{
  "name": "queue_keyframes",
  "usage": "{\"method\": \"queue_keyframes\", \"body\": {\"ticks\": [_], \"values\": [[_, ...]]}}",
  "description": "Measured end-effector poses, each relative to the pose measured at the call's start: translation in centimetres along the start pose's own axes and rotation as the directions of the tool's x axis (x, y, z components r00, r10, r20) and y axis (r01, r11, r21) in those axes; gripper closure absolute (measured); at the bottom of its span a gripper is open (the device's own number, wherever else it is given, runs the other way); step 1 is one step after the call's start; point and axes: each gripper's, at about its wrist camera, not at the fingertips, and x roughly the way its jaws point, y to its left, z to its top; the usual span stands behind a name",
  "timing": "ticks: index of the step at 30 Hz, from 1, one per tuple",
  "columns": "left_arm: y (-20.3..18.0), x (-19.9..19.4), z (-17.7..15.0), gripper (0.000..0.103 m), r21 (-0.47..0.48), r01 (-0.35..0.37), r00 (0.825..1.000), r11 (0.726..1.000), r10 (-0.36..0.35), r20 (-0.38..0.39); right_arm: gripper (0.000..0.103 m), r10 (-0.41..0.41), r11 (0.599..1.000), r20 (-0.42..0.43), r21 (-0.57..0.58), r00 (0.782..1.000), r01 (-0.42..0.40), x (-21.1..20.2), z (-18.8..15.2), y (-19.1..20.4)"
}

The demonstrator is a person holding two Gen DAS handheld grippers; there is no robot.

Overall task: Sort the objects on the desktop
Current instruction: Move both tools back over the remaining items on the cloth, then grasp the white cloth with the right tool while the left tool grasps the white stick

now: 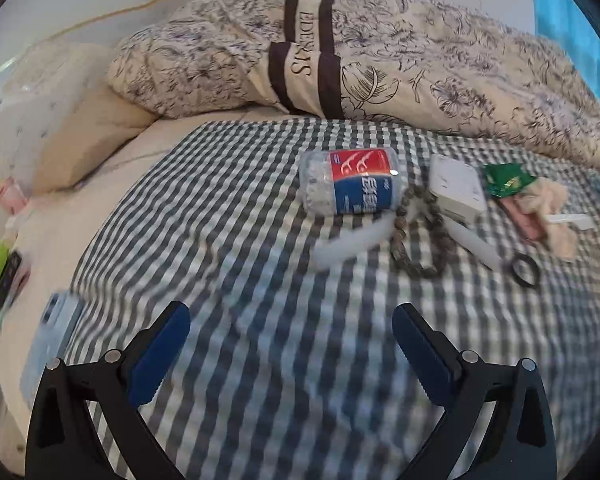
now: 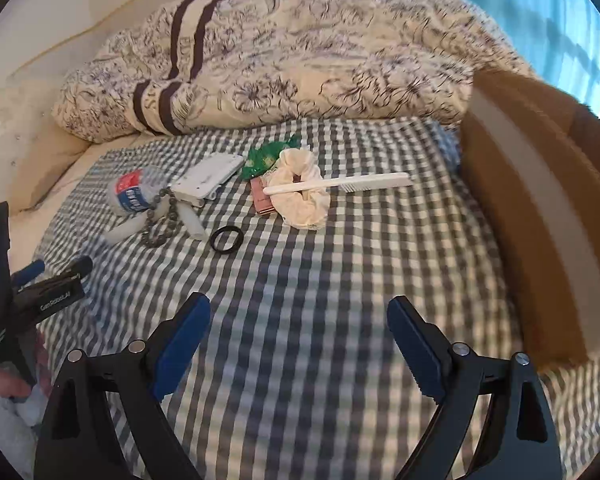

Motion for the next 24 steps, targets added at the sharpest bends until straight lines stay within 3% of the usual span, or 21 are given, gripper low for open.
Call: {"method": "queue_keyframes", "body": {"ticks": [8,13,14,15,18,23,24], "values": [[-1.9,7.1,1.6,0.000,0.098,0.059,0.996,0.993,-0.052,-0.066,0.013,0.015,0.999,-0.039,-0.037,0.999,-0.016,5.6,3.0,0.2],[-2.1,8.5,2.6,0.000,0.072,0.127,0.990,0.989,-0.121,-0.078,0.013,0.003,0.999,-0.052,-0.039,0.999,-0.005,8.6,4.8,0.1],[-2.2,8.7,2.8,0.004,0.068,0.141,0.987,0.988,-0.135,-0.085,0.013,0.002,0.999,-0.056,-0.040,0.998,-0.004,9.2,5.1,0.1],[-2.4,8.8,3.0,0.023,0.073,0.164,0.984,0.984,-0.158,-0.087,0.013,-0.008,0.999,-0.058,-0.040,0.998,0.006,9.8,5.3,0.0],[-3.8,8.0,3.0,0.062,0.132,0.217,0.975,0.967,-0.208,-0.078,0.013,-0.001,1.000,-0.072,-0.031,0.997,-0.001,11.0,5.8,-0.1],[-5.1,7.4,2.6,0.077,0.169,0.205,0.978,0.964,-0.197,-0.062,0.016,-0.017,0.999,-0.083,-0.030,0.996,0.015,12.4,5.8,-0.1],[-4.9,7.2,2.6,0.082,0.157,0.216,0.976,0.964,-0.208,-0.065,0.029,-0.020,0.999,-0.093,-0.028,0.995,0.017,12.8,5.8,-0.2]]}}
